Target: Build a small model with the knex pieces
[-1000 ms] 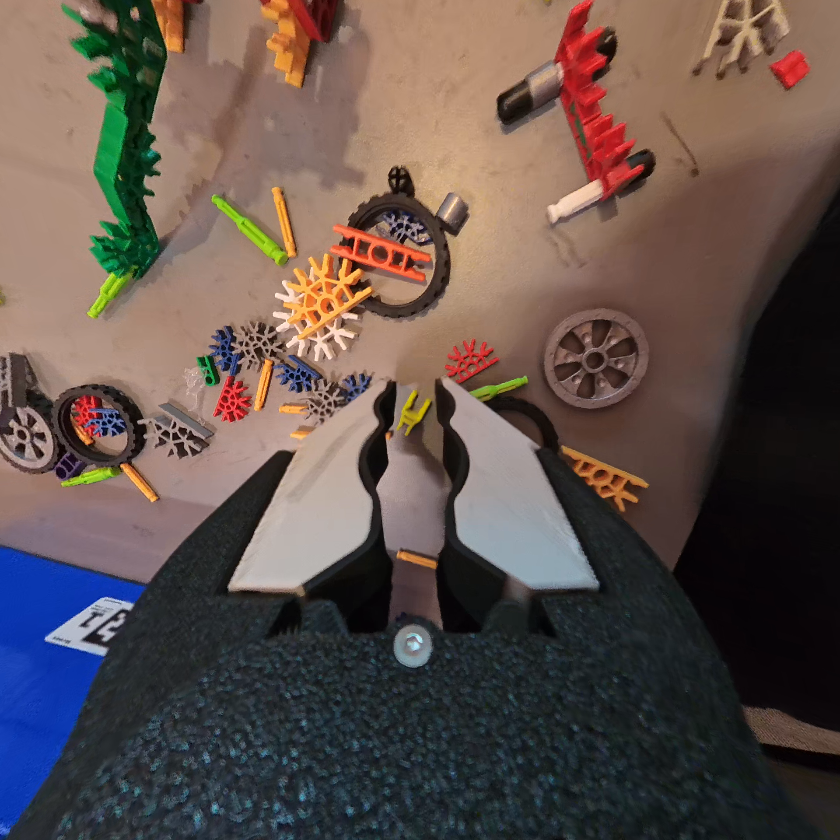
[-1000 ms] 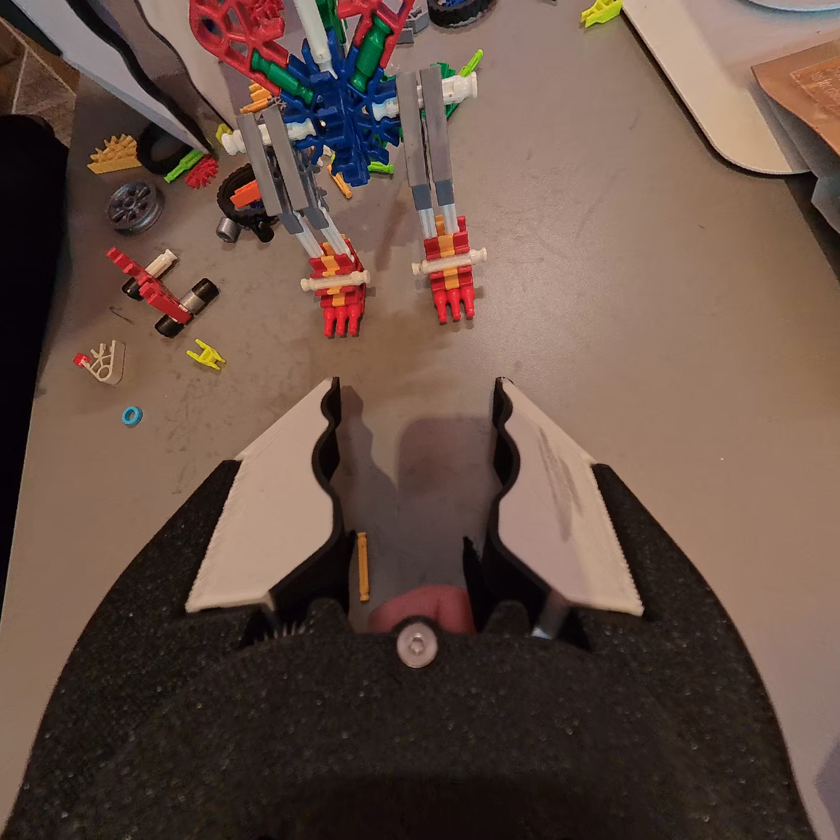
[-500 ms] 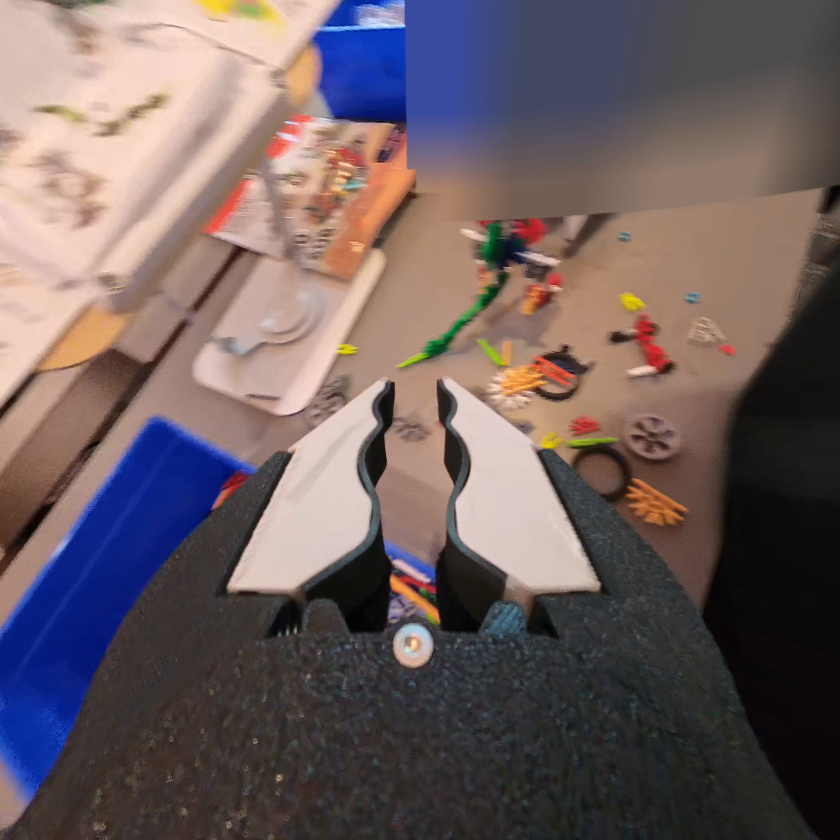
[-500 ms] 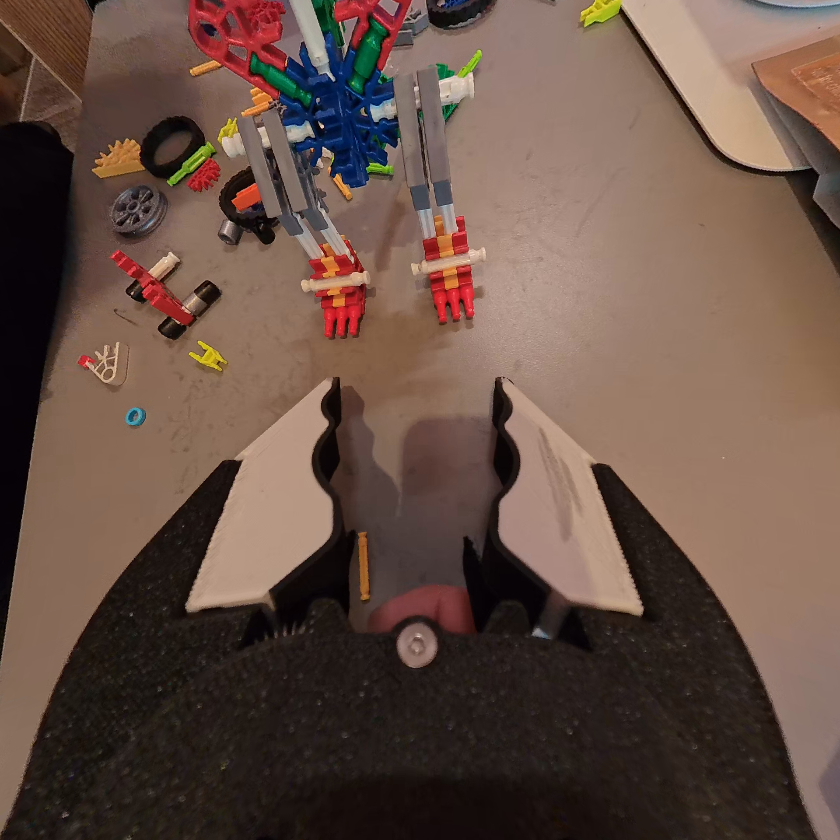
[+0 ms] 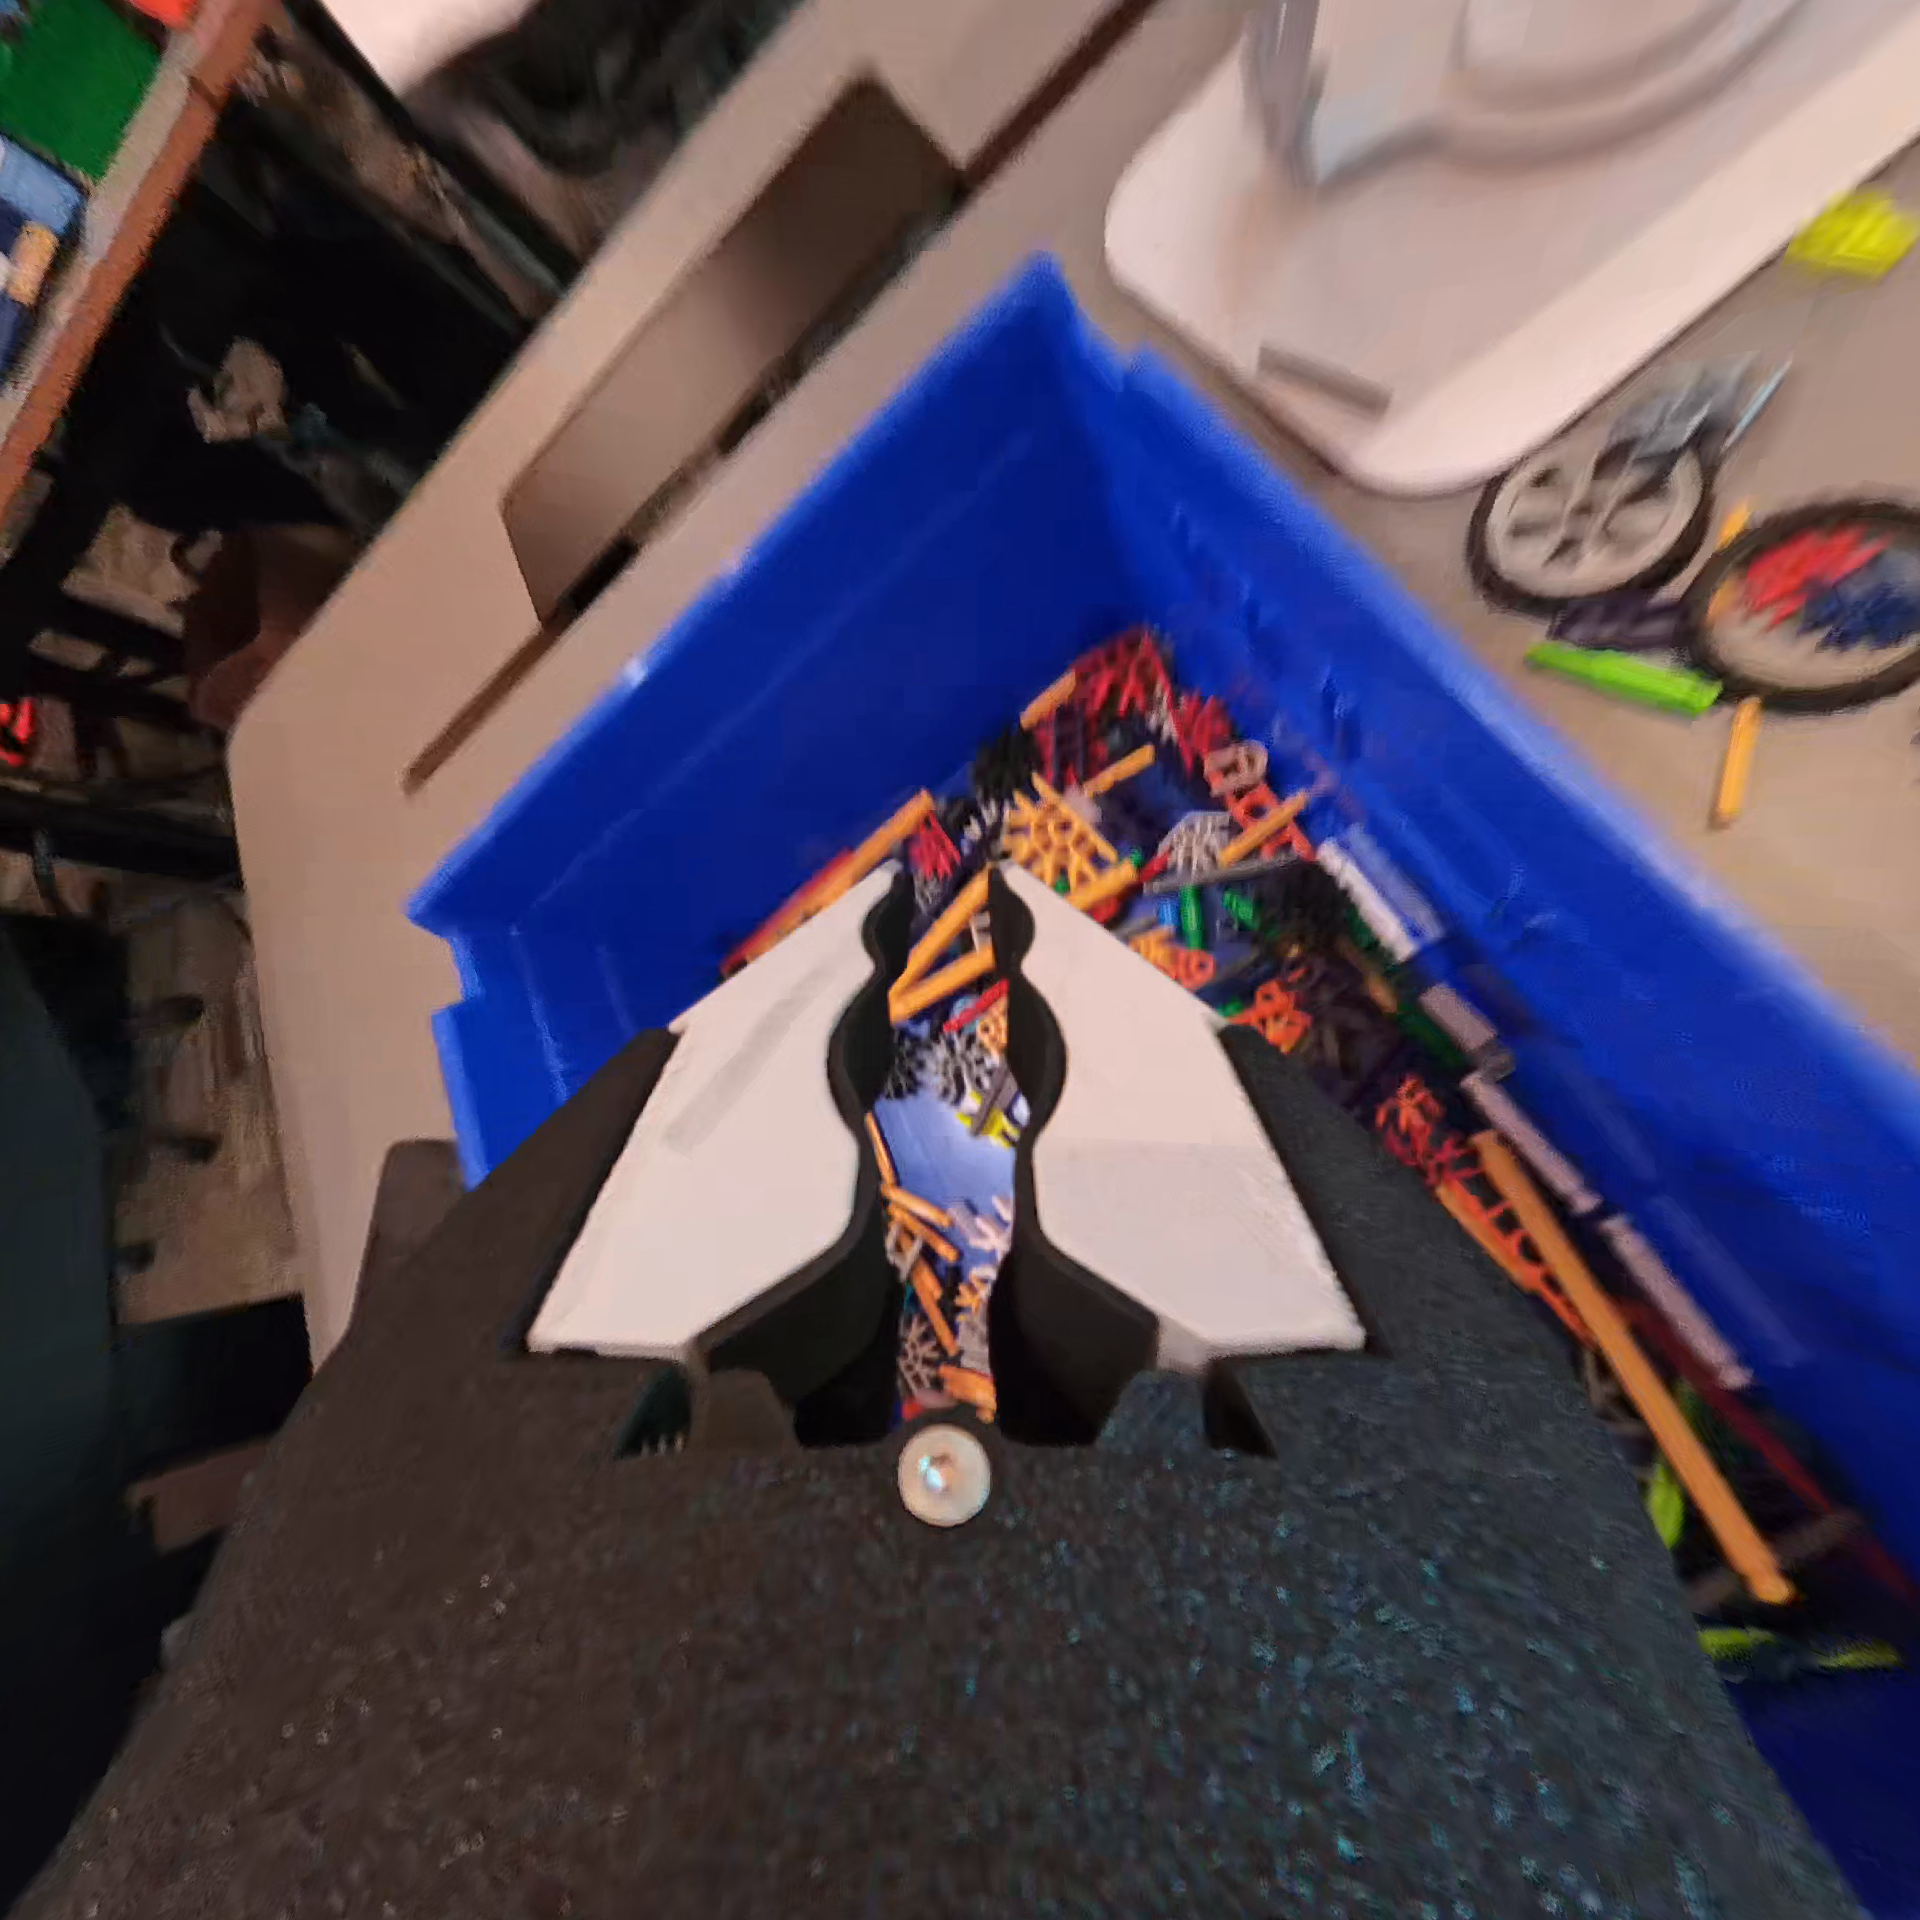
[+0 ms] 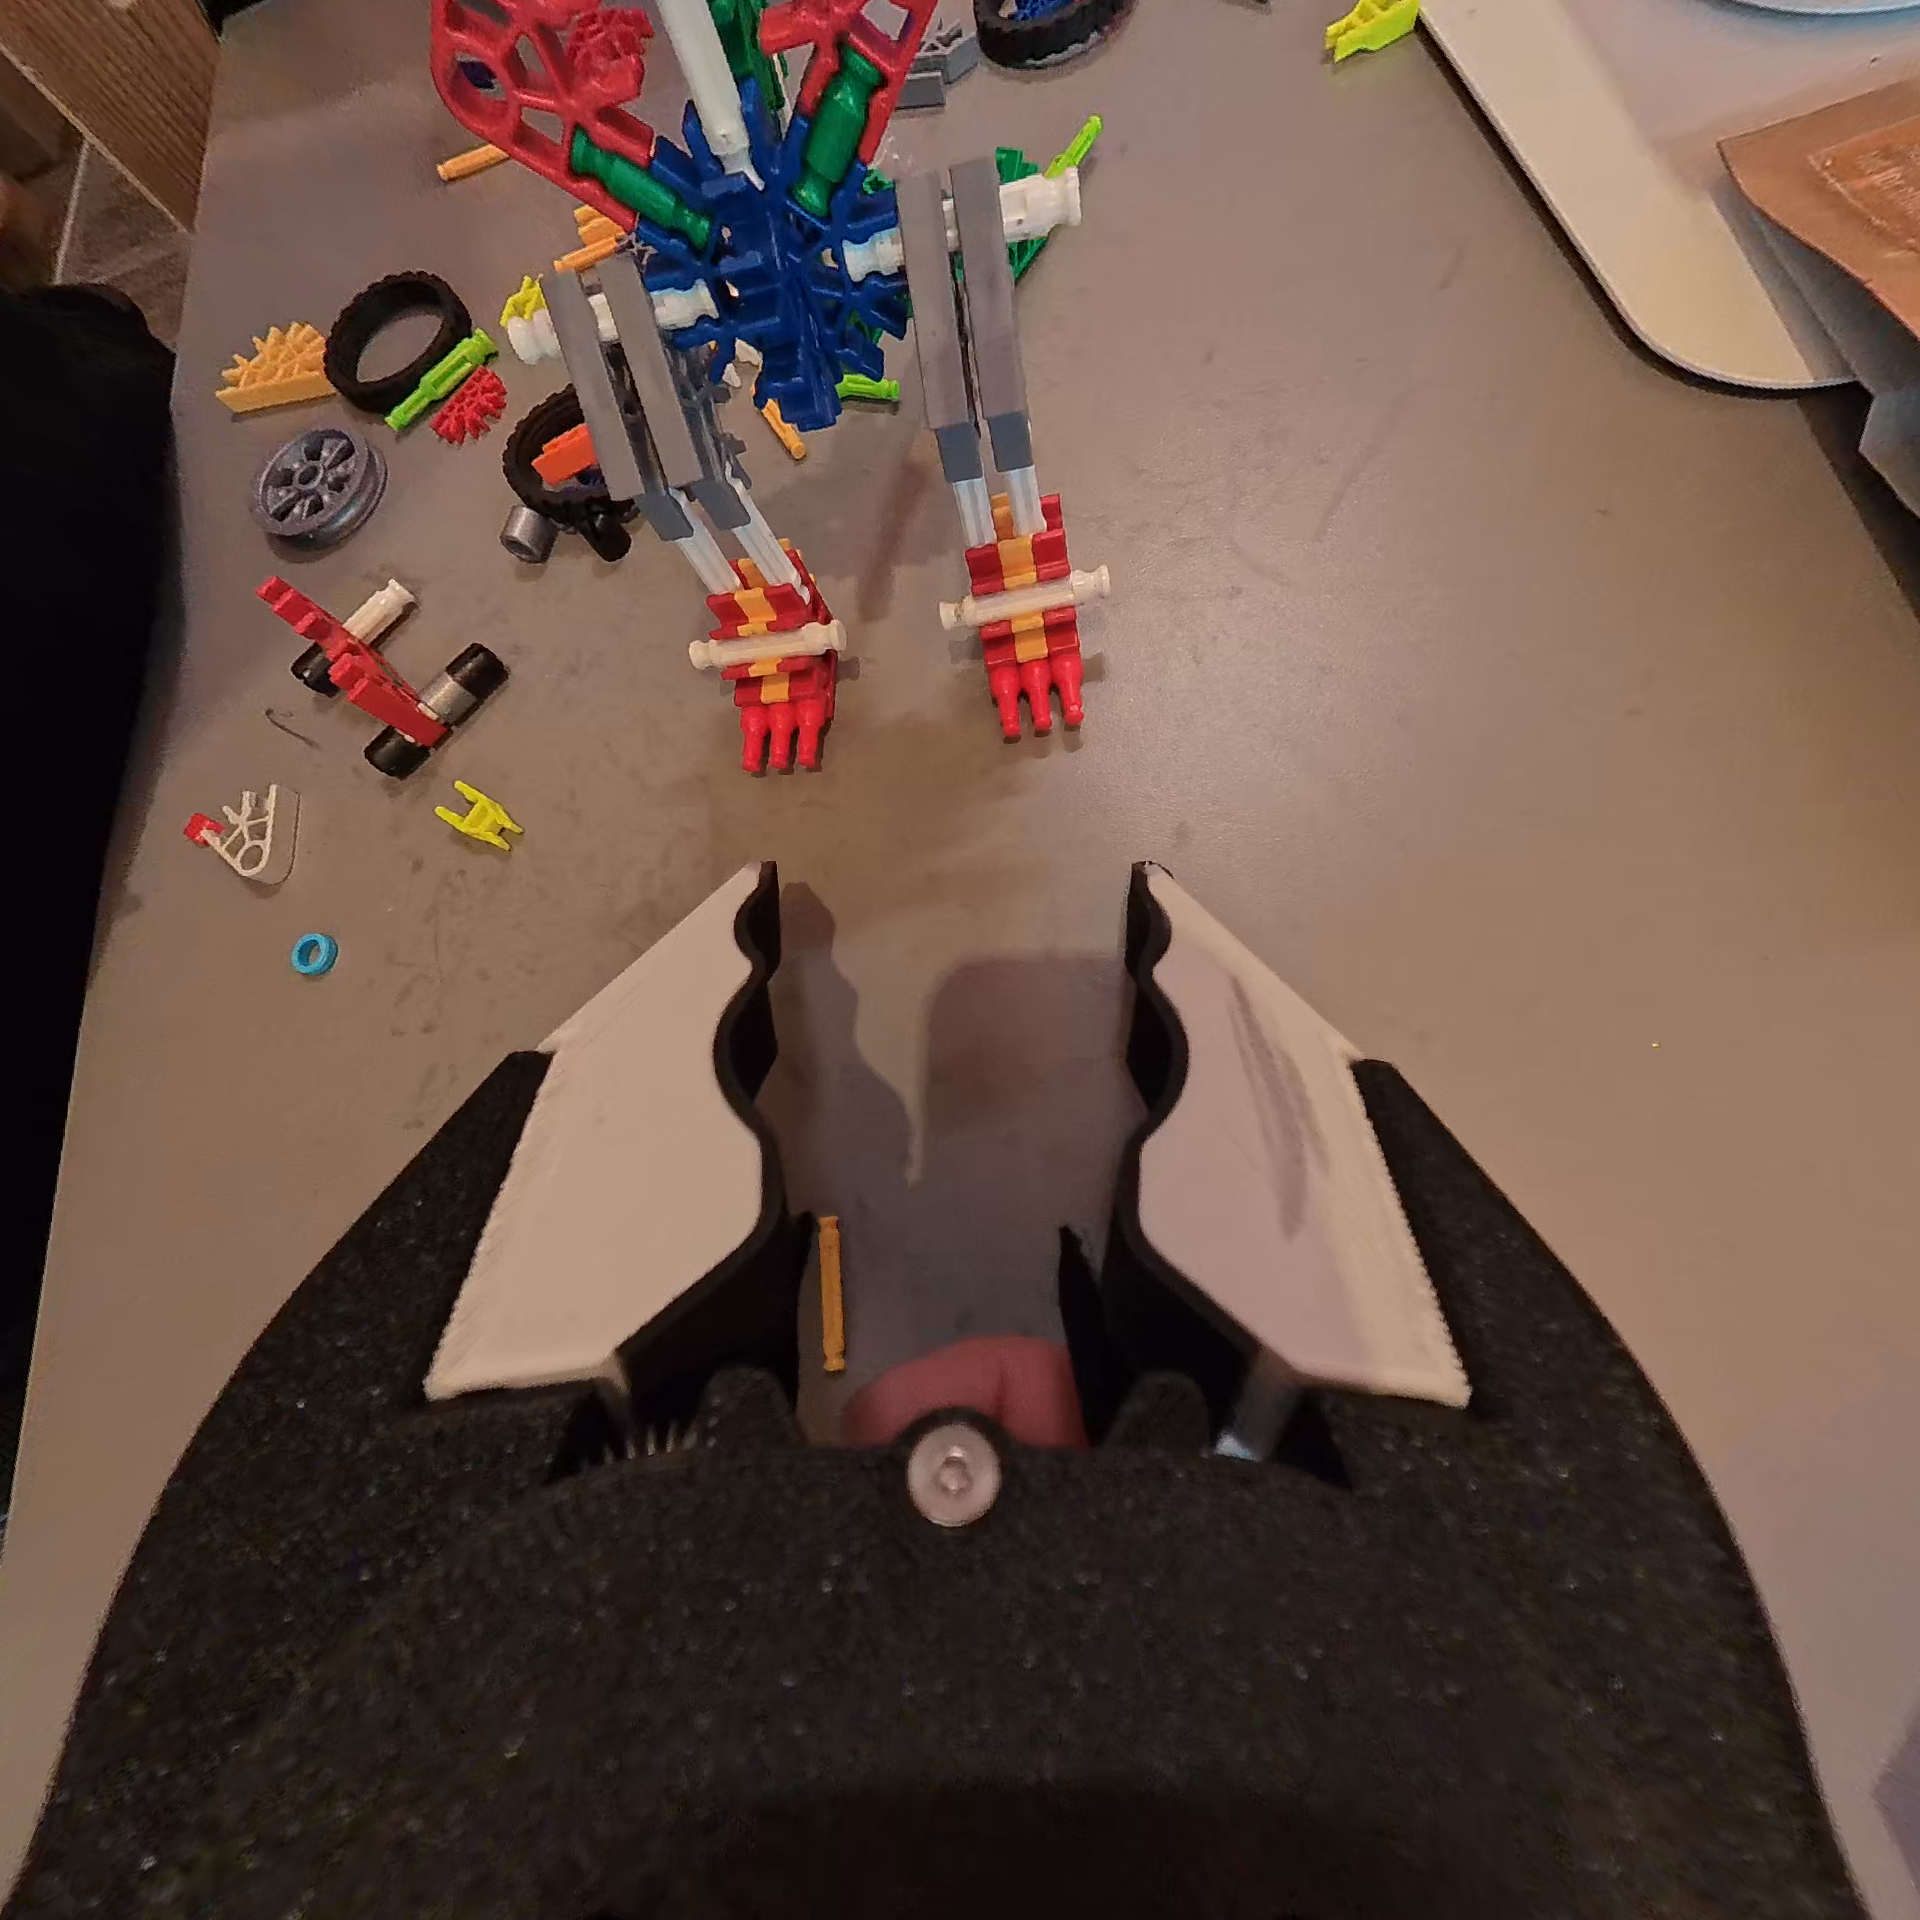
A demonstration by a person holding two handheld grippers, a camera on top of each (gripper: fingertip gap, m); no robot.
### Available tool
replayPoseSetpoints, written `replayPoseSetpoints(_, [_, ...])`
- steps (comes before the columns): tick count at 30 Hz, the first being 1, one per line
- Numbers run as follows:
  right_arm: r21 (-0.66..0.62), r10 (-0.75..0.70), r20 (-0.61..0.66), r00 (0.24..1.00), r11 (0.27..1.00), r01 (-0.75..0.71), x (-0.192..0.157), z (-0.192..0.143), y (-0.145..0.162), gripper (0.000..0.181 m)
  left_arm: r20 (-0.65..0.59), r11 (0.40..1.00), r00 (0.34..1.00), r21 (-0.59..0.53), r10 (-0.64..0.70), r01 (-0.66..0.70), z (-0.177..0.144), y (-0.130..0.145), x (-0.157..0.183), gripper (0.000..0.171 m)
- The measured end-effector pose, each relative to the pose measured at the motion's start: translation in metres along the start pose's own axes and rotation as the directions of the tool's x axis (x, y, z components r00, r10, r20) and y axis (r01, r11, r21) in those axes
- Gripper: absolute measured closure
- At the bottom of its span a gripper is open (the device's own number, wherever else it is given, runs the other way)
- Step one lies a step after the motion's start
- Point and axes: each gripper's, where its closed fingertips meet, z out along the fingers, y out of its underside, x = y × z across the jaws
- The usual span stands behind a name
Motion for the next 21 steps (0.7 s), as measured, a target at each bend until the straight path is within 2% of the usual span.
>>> replayPoseSetpoints(2, [0.001, 0.001, 0.001, 1.0, 1.0, -0.001, 0.0, 0.0, 0.0, 0.115, -0.063, 0.994, 0.998, -0.104, 0.002, -0.009, 0.011, 0.023, 0.014, 0.158])
replayPoseSetpoints(5, [-0.001, -0.003, -0.002, 1.0, 1.0, 0.003, 0.0, 0.0, 0.0, 0.114, -0.065, 0.989, 0.998, -0.146, 0.01, -0.019, 0.021, 0.038, 0.018, 0.158])
replayPoseSetpoints(8, [-0.002, -0.006, -0.004, 1.0, 1.0, 0.006, 0.0, 0.0, 0.0, 0.114, -0.094, 0.99, 0.995, -0.142, -0.036, 0.022, 0.028, 0.04, 0.02, 0.156])
replayPoseSetpoints(13, [-0.004, -0.012, -0.009, 1.0, 1.0, 0.012, 0.0, 0.0, 0.0, 0.114, -0.084, 0.985, 0.996, -0.172, -0.022, 0.008, 0.037, 0.048, 0.015, 0.153])
replayPoseSetpoints(16, [-0.004, -0.014, -0.01, 1.0, 1.0, 0.013, 0.0, 0.001, 0.001, 0.114, -0.128, 0.978, 0.991, -0.21, -0.031, 0.004, 0.036, 0.057, 0.021, 0.15])
replayPoseSetpoints(21, [-0.003, -0.009, -0.007, 1.0, 1.0, 0.009, 0.0, 0.0, 0.0, 0.114, -0.156, 0.98, 0.985, -0.196, -0.077, 0.045, 0.035, 0.059, 0.022, 0.149])
